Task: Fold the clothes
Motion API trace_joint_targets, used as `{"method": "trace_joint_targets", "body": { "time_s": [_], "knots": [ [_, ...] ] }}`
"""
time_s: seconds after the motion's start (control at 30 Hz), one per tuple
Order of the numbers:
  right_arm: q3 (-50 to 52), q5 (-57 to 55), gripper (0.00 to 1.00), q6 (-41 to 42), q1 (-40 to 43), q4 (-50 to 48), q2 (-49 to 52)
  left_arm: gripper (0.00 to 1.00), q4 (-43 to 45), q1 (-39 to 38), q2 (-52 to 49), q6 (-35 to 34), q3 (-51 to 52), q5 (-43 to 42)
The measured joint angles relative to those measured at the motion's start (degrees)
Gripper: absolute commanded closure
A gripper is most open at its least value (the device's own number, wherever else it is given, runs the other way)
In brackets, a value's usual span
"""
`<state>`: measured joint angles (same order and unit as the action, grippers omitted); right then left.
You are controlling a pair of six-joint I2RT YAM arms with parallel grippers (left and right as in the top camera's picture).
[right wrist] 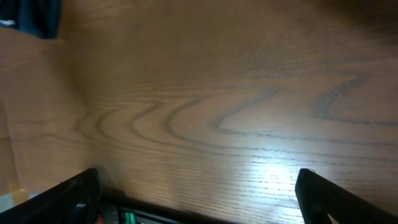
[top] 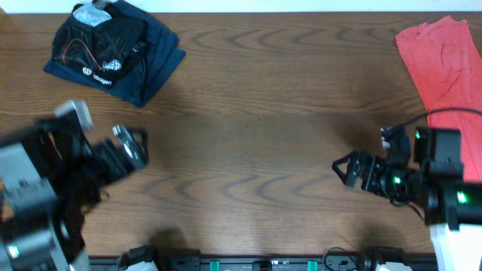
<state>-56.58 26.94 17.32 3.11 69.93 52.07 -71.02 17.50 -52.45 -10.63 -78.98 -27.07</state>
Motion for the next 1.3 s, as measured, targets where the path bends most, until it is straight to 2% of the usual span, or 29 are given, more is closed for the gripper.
{"method": "trace_joint_targets", "body": {
  "time_s": [0.33,0.5,1.3],
  "knots": [
    [-0.04,-4.85,0.01,-0.76,-0.02,3.58,-13.53,0.02,-2.97,0.0,14.71,0.04,18.12,0.02],
    [-0.04,-9.42,0.01,-0.17,0.0,2.01,-14.6,0.02,-2.93,0.0,16.52,0.04,23.17,0.02],
    [-0.04,-12.87,0.01,0.04,0.0,0.28,-14.58,0.02,-2.86,0.0,15.8,0.04,24.35,0.02]
  ]
}}
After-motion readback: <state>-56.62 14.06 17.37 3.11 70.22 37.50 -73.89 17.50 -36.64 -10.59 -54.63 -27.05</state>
